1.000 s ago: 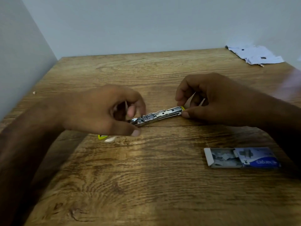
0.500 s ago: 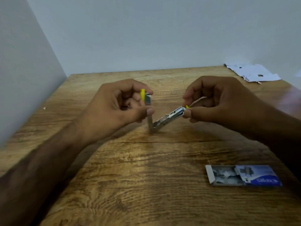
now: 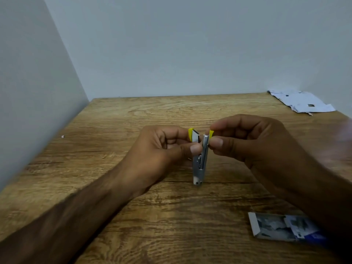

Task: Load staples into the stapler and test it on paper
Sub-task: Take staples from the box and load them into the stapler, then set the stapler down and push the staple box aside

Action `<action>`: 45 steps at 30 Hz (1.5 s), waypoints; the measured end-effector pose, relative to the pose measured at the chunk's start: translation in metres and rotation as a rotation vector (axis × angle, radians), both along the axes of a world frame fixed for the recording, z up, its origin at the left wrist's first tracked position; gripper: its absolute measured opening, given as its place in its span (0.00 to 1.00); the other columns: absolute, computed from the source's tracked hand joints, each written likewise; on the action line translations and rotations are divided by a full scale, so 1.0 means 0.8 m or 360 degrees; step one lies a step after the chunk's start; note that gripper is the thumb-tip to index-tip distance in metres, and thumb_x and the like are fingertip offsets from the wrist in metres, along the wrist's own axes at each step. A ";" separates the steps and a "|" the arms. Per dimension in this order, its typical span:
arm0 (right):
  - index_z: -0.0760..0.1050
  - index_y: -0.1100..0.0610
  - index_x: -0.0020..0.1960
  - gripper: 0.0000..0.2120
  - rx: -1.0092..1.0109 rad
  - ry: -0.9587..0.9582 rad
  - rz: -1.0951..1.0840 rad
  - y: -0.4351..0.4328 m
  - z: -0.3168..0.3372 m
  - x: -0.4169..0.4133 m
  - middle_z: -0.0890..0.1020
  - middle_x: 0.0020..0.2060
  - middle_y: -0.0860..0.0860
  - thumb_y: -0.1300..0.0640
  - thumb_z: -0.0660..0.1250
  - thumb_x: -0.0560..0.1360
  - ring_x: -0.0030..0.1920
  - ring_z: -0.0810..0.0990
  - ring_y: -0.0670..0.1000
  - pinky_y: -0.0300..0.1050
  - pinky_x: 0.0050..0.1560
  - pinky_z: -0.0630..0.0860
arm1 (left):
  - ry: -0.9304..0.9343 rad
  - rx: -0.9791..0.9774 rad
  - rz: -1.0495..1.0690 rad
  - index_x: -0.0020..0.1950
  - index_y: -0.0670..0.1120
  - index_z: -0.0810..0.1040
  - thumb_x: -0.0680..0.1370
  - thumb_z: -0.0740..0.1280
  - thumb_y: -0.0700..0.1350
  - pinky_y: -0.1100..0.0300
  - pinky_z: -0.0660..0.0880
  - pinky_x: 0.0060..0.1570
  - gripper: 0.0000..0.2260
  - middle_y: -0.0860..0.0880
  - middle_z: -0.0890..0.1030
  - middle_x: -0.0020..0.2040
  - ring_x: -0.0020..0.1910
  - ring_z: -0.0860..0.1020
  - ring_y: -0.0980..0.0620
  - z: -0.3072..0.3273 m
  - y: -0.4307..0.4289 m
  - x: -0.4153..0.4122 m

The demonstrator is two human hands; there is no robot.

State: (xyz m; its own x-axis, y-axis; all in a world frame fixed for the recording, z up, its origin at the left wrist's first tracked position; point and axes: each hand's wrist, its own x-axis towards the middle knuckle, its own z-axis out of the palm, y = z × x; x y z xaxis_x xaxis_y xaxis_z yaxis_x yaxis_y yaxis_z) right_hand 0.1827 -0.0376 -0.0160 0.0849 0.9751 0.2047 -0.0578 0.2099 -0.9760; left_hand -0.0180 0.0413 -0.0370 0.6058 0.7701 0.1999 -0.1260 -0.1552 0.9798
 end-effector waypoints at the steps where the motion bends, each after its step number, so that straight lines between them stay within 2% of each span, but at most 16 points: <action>1: 0.87 0.56 0.46 0.16 0.0019 -0.0030 -0.0015 -0.001 0.000 -0.001 0.89 0.43 0.58 0.57 0.79 0.59 0.46 0.89 0.54 0.42 0.44 0.84 | -0.0010 -0.0020 -0.0003 0.52 0.38 0.87 0.71 0.76 0.39 0.60 0.82 0.39 0.11 0.41 0.89 0.44 0.40 0.87 0.51 -0.001 -0.002 0.001; 4: 0.87 0.57 0.46 0.15 0.0074 -0.0106 -0.0039 -0.003 0.000 -0.004 0.89 0.41 0.58 0.57 0.79 0.59 0.43 0.88 0.53 0.42 0.42 0.84 | -0.0009 -0.0053 0.0011 0.51 0.41 0.88 0.71 0.77 0.41 0.52 0.85 0.41 0.10 0.39 0.89 0.44 0.41 0.87 0.48 -0.006 -0.008 0.003; 6: 0.87 0.57 0.45 0.13 0.0097 -0.0138 -0.0043 -0.004 0.000 -0.006 0.89 0.40 0.58 0.57 0.78 0.60 0.41 0.88 0.53 0.41 0.40 0.84 | -0.0007 -0.0031 0.0027 0.53 0.38 0.87 0.71 0.77 0.41 0.50 0.85 0.41 0.12 0.38 0.89 0.46 0.41 0.87 0.46 -0.007 -0.011 0.002; 11: 0.87 0.55 0.44 0.12 0.0116 -0.0174 -0.0062 -0.004 -0.003 -0.008 0.90 0.40 0.57 0.55 0.78 0.60 0.41 0.89 0.53 0.41 0.39 0.83 | -0.0002 -0.0043 0.0028 0.54 0.36 0.86 0.72 0.75 0.40 0.55 0.84 0.37 0.12 0.40 0.88 0.44 0.39 0.87 0.49 -0.008 -0.016 0.003; 16: 0.88 0.54 0.43 0.11 0.0129 -0.0198 -0.0088 -0.005 -0.004 -0.009 0.90 0.40 0.55 0.55 0.78 0.61 0.41 0.89 0.53 0.41 0.39 0.83 | 0.0006 -0.0012 0.0033 0.53 0.39 0.87 0.72 0.75 0.41 0.51 0.85 0.39 0.11 0.42 0.89 0.44 0.40 0.86 0.47 -0.010 -0.019 0.005; 20: 0.87 0.55 0.43 0.10 0.0149 -0.0192 -0.0104 -0.006 -0.003 -0.008 0.90 0.39 0.55 0.59 0.77 0.62 0.40 0.89 0.51 0.40 0.39 0.83 | -0.0019 -0.0051 0.0013 0.51 0.41 0.87 0.71 0.75 0.42 0.54 0.85 0.38 0.10 0.44 0.89 0.42 0.39 0.86 0.51 -0.009 -0.020 0.008; 23: 0.87 0.54 0.47 0.12 0.0163 -0.0141 -0.0020 -0.006 0.004 -0.006 0.90 0.41 0.56 0.57 0.77 0.63 0.43 0.89 0.52 0.41 0.41 0.83 | -0.0073 -0.0073 -0.0031 0.51 0.36 0.85 0.73 0.75 0.40 0.58 0.83 0.36 0.10 0.44 0.88 0.41 0.38 0.86 0.51 -0.002 -0.014 0.005; 26: 0.85 0.55 0.52 0.17 0.0141 -0.0098 0.0062 -0.005 0.009 -0.004 0.89 0.45 0.57 0.56 0.76 0.63 0.47 0.89 0.53 0.42 0.44 0.84 | -0.0085 -0.0070 -0.0020 0.49 0.33 0.82 0.75 0.73 0.38 0.57 0.82 0.36 0.08 0.43 0.87 0.41 0.38 0.85 0.48 0.002 -0.007 0.002; 33: 0.85 0.59 0.52 0.14 -0.0059 -0.0127 0.0020 -0.004 0.011 0.011 0.89 0.45 0.59 0.61 0.75 0.67 0.45 0.88 0.54 0.44 0.43 0.85 | -0.0024 -0.0091 0.0003 0.43 0.43 0.85 0.74 0.73 0.40 0.58 0.81 0.34 0.01 0.46 0.86 0.37 0.35 0.84 0.50 0.001 0.001 0.002; 36: 0.84 0.59 0.56 0.12 -0.0138 -0.0383 -0.0042 -0.004 0.012 0.020 0.89 0.46 0.56 0.66 0.74 0.73 0.47 0.89 0.54 0.47 0.47 0.86 | 0.0060 -0.0168 -0.0026 0.46 0.39 0.84 0.72 0.75 0.41 0.56 0.83 0.35 0.06 0.39 0.85 0.39 0.37 0.85 0.47 -0.004 0.006 0.003; 40: 0.84 0.58 0.55 0.09 -0.0103 -0.0763 -0.0158 -0.006 0.022 0.028 0.89 0.47 0.54 0.66 0.73 0.75 0.50 0.88 0.54 0.51 0.50 0.85 | 0.0155 -0.0235 -0.0020 0.46 0.33 0.83 0.71 0.76 0.42 0.52 0.85 0.40 0.13 0.36 0.87 0.42 0.39 0.86 0.43 -0.006 0.009 0.000; 43: 0.85 0.55 0.52 0.07 -0.0080 -0.0931 -0.0140 -0.023 0.030 0.041 0.89 0.46 0.55 0.63 0.73 0.76 0.50 0.87 0.56 0.51 0.50 0.84 | 0.0242 -0.0241 -0.0022 0.46 0.36 0.85 0.71 0.76 0.44 0.53 0.85 0.40 0.11 0.34 0.87 0.44 0.39 0.86 0.43 -0.004 0.008 -0.002; 45: 0.86 0.50 0.52 0.07 -0.0070 -0.1143 -0.0103 -0.042 0.031 0.053 0.89 0.46 0.50 0.56 0.74 0.75 0.48 0.87 0.50 0.45 0.51 0.83 | 0.0261 -0.0236 -0.0004 0.44 0.41 0.86 0.68 0.77 0.45 0.56 0.84 0.36 0.09 0.37 0.87 0.41 0.36 0.85 0.45 -0.002 0.006 0.000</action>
